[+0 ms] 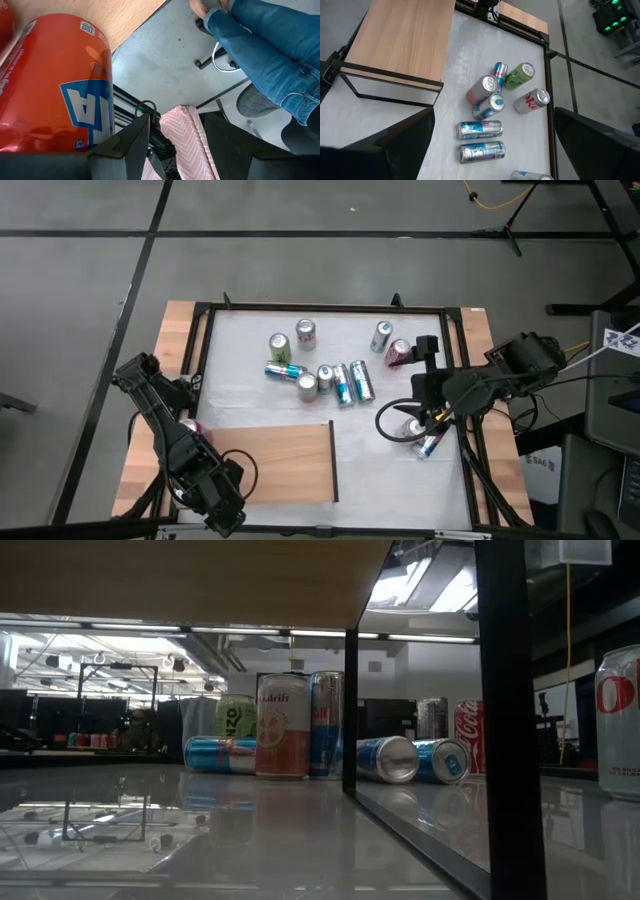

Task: Place canned beverage on shelf
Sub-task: Put the orange soda can on the shelf aligned with the orange soda cans, then put the blue soda can on the shelf

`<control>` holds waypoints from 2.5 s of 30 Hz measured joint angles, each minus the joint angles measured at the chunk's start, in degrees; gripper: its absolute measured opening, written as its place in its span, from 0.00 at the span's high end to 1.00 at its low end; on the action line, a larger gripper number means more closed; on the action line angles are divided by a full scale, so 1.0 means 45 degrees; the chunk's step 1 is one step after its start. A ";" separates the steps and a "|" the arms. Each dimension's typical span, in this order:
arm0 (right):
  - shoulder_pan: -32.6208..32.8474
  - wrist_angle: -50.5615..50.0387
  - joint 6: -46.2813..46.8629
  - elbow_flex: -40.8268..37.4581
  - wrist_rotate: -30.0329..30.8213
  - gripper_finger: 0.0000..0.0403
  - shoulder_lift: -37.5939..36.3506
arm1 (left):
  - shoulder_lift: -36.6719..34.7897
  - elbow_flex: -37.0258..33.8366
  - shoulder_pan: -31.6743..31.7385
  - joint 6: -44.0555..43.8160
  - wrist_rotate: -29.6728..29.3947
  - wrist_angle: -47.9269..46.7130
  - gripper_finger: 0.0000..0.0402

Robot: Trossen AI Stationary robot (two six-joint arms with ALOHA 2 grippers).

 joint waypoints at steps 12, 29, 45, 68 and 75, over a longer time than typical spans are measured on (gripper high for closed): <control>0.0000 -0.0010 -0.0005 0.0000 0.0000 0.02 0.0000 | -0.0005 0.1145 -0.0001 0.0005 -0.1004 0.0070 0.54; -0.0005 -0.0029 -0.0005 0.0000 -0.0005 0.02 0.0000 | -0.0019 0.3313 0.2377 0.4546 -0.7320 0.0396 0.54; -0.0005 -0.0029 -0.0005 0.0000 -0.0010 0.02 0.0000 | -0.0019 0.3313 0.6037 1.2560 -1.0195 0.2920 0.54; -0.0005 -0.0029 -0.0005 0.0000 -0.0010 0.02 0.0000 | -0.0015 0.3313 1.0718 1.6826 -0.6642 0.3500 0.54; -0.0017 0.0540 -0.0291 0.0000 0.0110 0.02 0.0000 | -0.0015 0.3313 1.2167 1.9052 -0.5686 0.3449 0.41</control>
